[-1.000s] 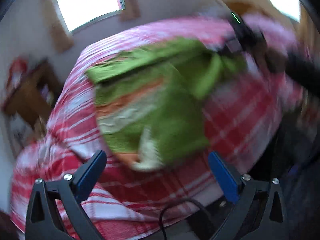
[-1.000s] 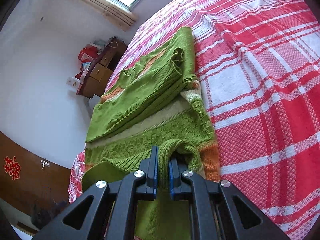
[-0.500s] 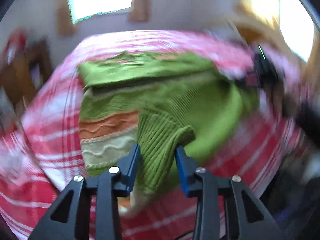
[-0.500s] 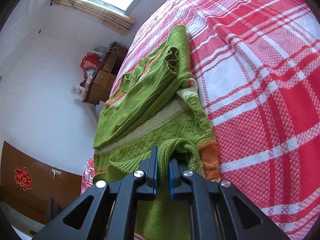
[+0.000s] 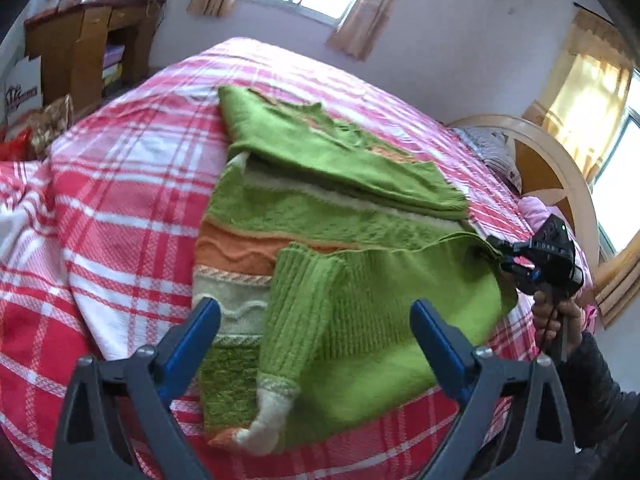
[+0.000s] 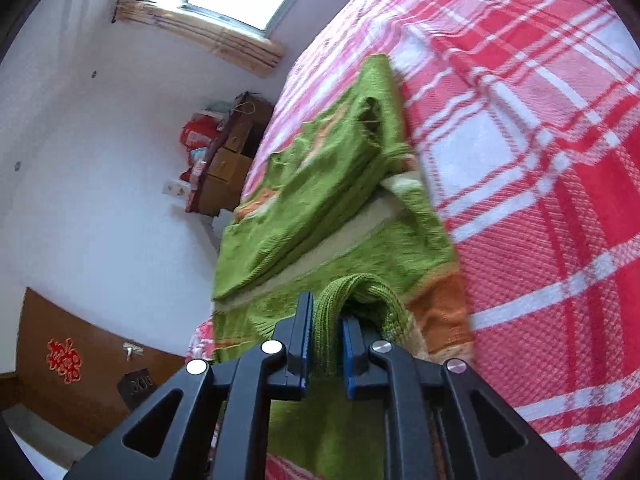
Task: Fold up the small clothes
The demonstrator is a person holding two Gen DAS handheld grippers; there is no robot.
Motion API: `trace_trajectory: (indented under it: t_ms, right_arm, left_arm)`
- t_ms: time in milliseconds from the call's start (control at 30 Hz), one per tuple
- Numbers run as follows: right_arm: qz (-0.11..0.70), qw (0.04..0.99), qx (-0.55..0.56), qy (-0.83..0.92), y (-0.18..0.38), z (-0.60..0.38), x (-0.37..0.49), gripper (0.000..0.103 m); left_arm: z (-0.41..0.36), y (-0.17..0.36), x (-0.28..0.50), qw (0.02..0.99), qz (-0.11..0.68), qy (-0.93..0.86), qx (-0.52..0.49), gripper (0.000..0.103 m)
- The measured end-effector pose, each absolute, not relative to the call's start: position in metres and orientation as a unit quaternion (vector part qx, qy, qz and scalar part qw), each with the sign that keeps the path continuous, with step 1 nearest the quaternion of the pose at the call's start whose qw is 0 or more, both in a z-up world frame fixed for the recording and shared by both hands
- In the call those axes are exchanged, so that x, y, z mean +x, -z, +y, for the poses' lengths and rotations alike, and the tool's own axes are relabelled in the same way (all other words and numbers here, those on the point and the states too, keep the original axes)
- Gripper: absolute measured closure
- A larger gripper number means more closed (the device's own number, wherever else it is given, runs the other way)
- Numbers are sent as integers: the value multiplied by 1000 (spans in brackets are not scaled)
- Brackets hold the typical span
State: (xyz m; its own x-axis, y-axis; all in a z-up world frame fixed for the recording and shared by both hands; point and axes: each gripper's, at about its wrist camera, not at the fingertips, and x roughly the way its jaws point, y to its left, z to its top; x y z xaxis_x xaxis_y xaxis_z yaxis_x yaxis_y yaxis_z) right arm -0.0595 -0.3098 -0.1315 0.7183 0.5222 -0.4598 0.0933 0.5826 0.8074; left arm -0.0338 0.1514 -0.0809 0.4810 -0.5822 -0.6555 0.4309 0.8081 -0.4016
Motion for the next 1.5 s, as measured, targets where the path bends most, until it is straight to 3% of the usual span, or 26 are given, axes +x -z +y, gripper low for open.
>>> trace_trajectory:
  t_ms: [67,133,200,233,333,433,533,600,667,733,800,833,867,933,1000,1067,1100,1133,1500]
  right_arm:
    - [337,812,453,-147,125,-312,-62,81]
    - [320,807,470,-160,118,-316,-68,53]
    - [298,812,474,-163,110,-322,-80,46]
    - [293,816,471,-163,106,-325,-84,46]
    - [277,820,471,-170,97,-338,-101,46]
    - [261,855,431,-125,86,-342,-118,46]
    - [295,889,339,-91,80,-327,-117,46]
    - [321,903,273,-85,80,-307,-109,46]
    - [339,915,205,-76,81,-287,-97,46]
    - [348,923,151,-70,85,-269,-84,46]
    - [354,926,110,-68,90,-256,-70,46]
    - [357,927,93,-68,92,-252,-66,46]
    - [364,927,72,-64,96,-246,-58,46]
    - [383,920,42,-64,108,-237,-43,46]
    - [394,917,10,-55,118,-230,-37,46]
    - [384,922,-30,-50,119,-222,-42,66]
    - [384,921,-29,-50,117,-222,-45,83]
    - [386,921,-18,-52,115,-223,-47,90]
    - [282,958,28,-28,41,-222,-100,98]
  left_arm:
    - [149,82,-25,858,415,294,-73,5]
    - [140,87,-25,861,419,286,-37,10]
    - [129,95,-24,860,428,279,-2,38]
    - [127,100,-21,853,442,277,3,64]
    - [141,99,-15,855,440,272,-40,76]
    - [169,102,0,842,448,264,-142,78]
    - [171,106,0,835,454,268,-157,78]
    - [162,101,-5,845,450,263,-118,71]
    - [156,98,-9,847,447,270,-103,45]
    - [152,95,-13,849,442,274,-91,30]
    - [146,94,-14,858,435,265,-67,30]
    - [144,95,-12,860,433,262,-59,36]
    - [143,96,-11,861,431,263,-55,52]
    - [140,100,-8,855,441,268,-54,73]
    - [139,103,-10,861,435,261,-40,77]
    - [140,104,-13,865,429,258,-35,86]
    - [142,104,-13,867,426,253,-39,91]
    - [144,104,-13,868,427,250,-45,96]
    - [154,48,-4,891,365,238,-122,98]
